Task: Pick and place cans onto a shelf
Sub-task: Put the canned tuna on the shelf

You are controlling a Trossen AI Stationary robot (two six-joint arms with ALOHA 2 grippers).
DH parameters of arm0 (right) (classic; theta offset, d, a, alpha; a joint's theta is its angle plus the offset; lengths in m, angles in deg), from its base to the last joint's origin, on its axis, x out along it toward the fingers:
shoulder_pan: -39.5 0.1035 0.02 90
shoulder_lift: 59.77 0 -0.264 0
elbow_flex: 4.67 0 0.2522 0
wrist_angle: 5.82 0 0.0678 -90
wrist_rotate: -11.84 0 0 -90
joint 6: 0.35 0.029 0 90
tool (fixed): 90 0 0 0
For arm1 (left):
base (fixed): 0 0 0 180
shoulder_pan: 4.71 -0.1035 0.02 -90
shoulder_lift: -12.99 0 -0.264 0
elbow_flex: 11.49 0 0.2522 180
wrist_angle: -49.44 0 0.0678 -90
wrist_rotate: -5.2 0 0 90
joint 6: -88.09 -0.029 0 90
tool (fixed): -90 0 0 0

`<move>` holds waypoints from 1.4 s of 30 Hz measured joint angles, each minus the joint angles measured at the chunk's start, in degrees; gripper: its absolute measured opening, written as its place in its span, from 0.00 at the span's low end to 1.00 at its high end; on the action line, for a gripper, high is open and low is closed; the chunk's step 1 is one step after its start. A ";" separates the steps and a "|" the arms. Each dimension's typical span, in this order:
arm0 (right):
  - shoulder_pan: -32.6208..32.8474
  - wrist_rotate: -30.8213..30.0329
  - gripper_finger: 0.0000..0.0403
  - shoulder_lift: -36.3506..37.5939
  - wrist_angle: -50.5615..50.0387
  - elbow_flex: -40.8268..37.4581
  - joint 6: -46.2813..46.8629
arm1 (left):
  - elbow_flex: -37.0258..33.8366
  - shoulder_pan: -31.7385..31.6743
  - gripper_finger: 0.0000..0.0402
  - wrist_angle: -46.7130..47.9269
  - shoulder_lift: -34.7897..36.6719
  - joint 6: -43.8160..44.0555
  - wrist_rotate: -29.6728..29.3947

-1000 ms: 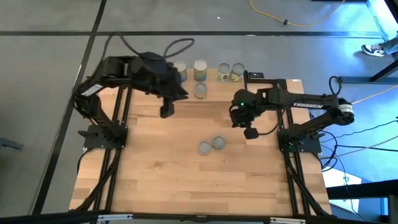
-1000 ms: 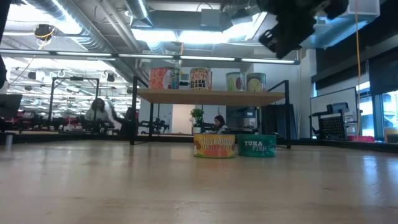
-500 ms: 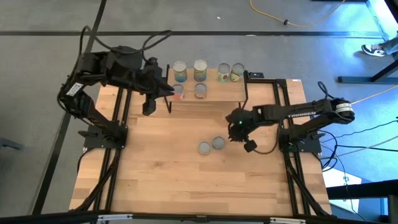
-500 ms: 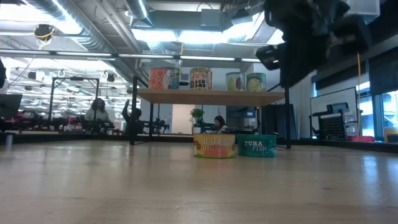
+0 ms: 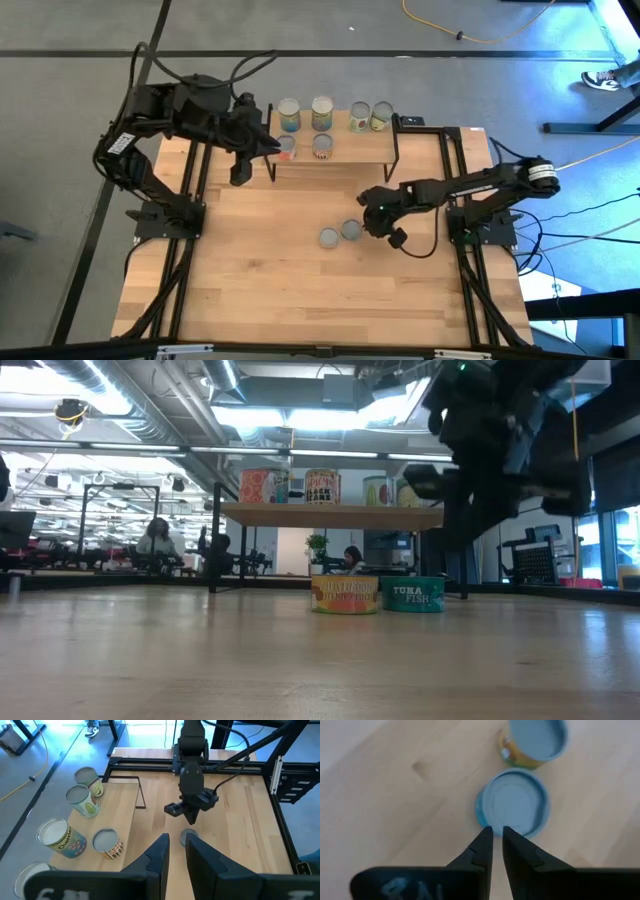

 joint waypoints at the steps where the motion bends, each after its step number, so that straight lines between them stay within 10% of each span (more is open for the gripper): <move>1: 0.00 0.02 0.11 -0.71 0.06 0.00 -1.16 | 0.00 0.00 0.14 0.02 0.01 0.00 0.01; 42: 0.00 -4.88 0.02 -4.82 1.72 0.52 -5.60 | 0.00 0.01 0.14 0.00 -0.01 0.33 0.01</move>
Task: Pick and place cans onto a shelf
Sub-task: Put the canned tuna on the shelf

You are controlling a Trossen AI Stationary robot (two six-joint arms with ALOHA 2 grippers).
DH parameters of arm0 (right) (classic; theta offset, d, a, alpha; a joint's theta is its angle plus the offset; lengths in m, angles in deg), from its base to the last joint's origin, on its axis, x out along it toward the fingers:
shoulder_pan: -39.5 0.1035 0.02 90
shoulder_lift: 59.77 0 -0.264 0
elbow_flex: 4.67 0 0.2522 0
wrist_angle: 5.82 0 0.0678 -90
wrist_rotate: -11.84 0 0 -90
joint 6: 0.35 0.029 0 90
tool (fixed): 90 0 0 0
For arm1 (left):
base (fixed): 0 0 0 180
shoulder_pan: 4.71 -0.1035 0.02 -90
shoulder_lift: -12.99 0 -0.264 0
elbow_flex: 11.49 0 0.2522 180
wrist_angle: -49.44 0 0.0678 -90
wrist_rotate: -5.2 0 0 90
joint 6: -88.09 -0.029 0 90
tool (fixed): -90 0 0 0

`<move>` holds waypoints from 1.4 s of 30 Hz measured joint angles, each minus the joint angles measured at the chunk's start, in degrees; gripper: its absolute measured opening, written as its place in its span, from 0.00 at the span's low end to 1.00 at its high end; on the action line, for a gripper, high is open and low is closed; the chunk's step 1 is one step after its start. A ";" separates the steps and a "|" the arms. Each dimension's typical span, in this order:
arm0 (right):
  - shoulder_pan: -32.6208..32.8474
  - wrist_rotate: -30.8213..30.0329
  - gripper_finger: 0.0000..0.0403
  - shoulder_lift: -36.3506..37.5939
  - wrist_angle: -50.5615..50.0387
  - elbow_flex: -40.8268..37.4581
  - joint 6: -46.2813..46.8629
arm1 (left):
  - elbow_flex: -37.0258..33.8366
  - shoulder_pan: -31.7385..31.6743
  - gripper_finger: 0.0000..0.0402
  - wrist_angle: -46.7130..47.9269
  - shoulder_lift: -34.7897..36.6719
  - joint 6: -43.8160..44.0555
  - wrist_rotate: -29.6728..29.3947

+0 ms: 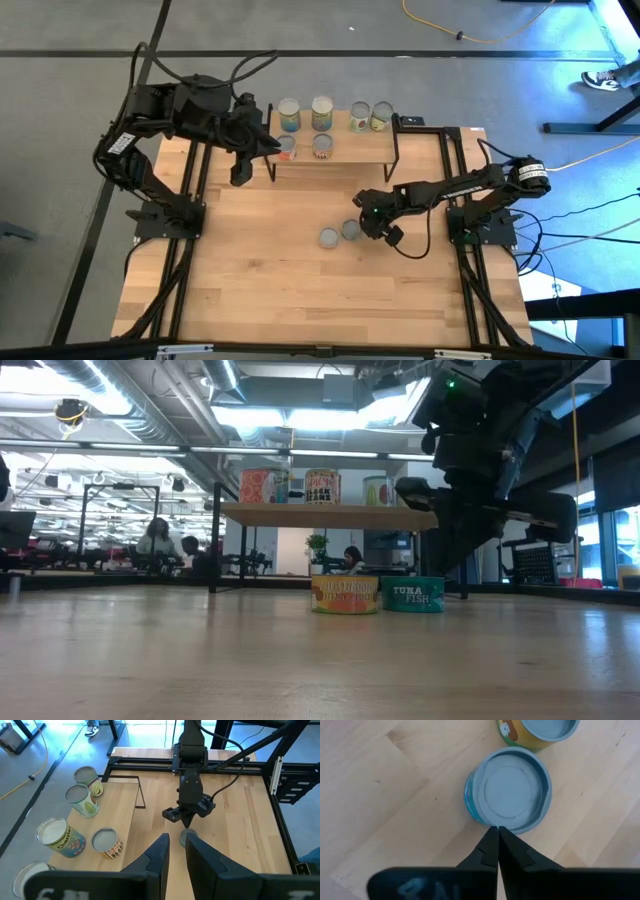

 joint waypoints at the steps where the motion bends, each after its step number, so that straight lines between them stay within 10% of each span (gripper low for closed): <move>1: 0.00 0.00 0.02 0.00 0.03 0.00 0.00 | 0.00 0.00 0.14 0.00 0.00 -0.01 0.00; 42: -0.02 6.21 0.16 0.04 0.17 0.07 -21.55 | 0.00 0.00 0.14 0.00 0.00 0.10 0.00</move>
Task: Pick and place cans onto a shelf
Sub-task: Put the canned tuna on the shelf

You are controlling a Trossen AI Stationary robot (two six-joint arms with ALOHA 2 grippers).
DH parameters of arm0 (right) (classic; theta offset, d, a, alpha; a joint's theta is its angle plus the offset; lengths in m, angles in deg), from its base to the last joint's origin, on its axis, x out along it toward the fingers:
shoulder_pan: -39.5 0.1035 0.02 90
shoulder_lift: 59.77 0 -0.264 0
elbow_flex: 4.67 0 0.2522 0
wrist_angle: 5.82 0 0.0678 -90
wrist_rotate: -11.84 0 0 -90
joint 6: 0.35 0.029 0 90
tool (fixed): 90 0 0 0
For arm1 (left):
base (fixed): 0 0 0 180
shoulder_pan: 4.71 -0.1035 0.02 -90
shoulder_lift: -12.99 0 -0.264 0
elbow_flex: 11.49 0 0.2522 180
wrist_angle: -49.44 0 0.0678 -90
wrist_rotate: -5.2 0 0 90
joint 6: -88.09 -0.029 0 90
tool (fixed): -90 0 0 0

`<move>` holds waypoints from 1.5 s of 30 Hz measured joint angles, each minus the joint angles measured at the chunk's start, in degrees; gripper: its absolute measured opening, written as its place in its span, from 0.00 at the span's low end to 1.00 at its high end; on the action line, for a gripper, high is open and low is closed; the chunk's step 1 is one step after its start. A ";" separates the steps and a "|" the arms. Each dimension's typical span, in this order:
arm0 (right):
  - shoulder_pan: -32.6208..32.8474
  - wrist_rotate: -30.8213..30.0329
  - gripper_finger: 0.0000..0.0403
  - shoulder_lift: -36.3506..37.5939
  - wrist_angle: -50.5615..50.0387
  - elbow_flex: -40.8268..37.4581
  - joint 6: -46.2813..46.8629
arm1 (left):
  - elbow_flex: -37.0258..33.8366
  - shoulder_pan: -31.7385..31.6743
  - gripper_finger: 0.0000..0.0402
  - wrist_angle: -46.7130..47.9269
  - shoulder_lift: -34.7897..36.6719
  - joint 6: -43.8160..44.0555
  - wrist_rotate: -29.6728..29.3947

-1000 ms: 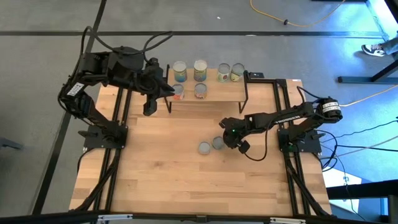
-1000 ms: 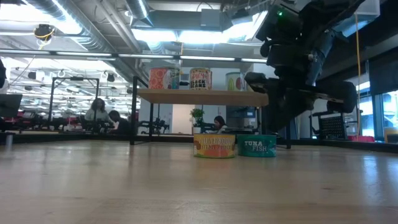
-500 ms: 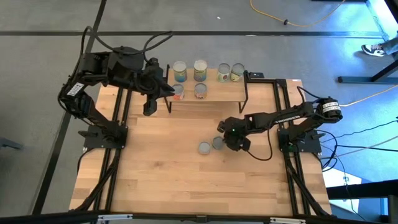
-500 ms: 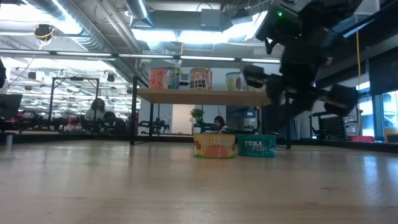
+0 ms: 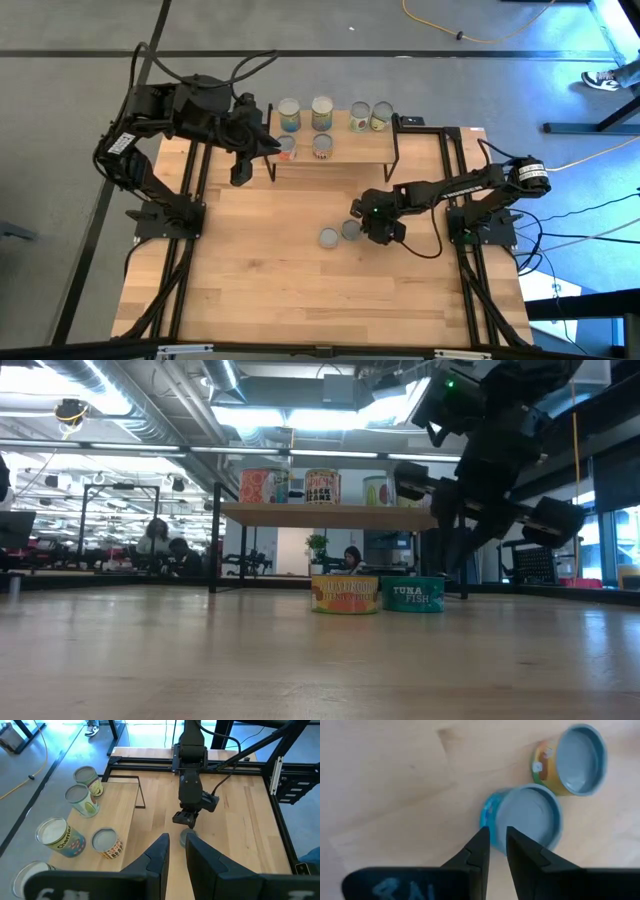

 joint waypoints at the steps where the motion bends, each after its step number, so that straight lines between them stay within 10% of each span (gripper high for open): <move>1: 0.00 0.27 0.16 0.00 -0.27 0.00 0.01 | 0.00 0.00 0.14 0.00 0.00 0.00 -0.01; 22: -0.02 0.26 0.16 -5.40 3.76 0.08 0.32 | 0.00 0.00 0.14 0.02 0.00 0.09 0.00; 31: -0.17 0.93 0.02 -6.39 4.82 0.58 17.37 | 0.00 0.01 0.14 0.02 0.00 0.04 0.01; 45: -0.74 -6.01 0.02 -4.27 -23.95 19.15 33.25 | 0.00 0.01 0.14 1.17 0.00 -0.11 0.62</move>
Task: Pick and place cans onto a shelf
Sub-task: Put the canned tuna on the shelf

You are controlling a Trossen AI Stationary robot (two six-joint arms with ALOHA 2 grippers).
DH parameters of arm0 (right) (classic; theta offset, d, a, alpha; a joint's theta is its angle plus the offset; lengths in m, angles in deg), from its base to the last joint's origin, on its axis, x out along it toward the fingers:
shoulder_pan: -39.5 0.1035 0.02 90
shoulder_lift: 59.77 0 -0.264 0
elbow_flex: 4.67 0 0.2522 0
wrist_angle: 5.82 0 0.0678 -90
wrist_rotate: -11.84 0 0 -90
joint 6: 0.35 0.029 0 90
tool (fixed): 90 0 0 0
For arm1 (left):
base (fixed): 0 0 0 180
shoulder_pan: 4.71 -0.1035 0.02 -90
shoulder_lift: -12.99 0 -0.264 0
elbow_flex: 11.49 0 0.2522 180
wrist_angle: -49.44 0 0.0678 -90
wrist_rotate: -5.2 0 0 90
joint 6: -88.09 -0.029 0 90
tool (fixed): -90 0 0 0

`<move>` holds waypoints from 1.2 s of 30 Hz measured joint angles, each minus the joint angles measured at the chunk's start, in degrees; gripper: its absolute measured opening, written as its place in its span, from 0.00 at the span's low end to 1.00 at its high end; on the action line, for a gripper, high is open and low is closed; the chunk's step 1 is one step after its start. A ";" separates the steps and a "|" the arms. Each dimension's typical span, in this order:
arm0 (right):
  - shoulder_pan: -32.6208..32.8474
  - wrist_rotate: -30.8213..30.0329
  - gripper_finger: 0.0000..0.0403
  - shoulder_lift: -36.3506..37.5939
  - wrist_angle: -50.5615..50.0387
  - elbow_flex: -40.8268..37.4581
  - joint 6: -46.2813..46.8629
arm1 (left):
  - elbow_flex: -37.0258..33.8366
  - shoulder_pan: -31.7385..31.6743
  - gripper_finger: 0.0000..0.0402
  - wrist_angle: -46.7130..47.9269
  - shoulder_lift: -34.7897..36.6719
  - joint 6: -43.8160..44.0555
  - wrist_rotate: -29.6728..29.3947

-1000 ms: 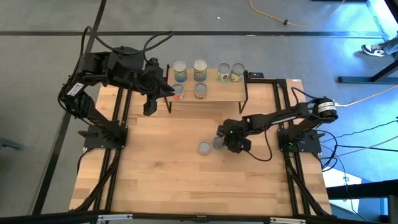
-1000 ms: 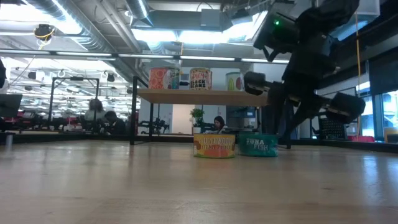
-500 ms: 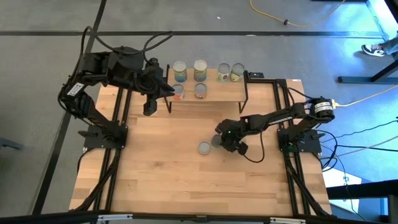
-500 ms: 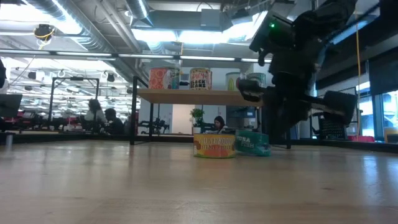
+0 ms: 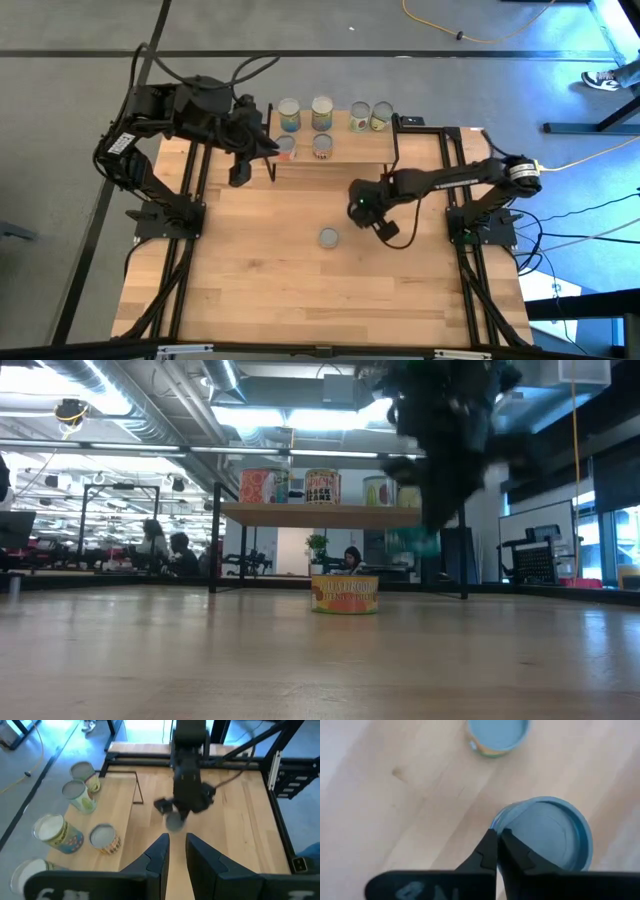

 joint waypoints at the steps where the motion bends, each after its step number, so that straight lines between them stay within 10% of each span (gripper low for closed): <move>1: -0.11 0.33 0.02 0.13 -2.72 2.11 1.48 | 0.00 0.00 0.14 0.67 0.00 0.00 0.02; 19: -6.77 2.82 0.02 0.18 -28.90 35.81 23.90 | 0.00 0.00 0.14 2.77 -0.02 -0.07 0.02; 36: -22.41 -0.14 0.02 -8.34 -26.29 39.28 26.44 | 0.01 0.00 0.14 3.16 -0.02 -0.48 -0.22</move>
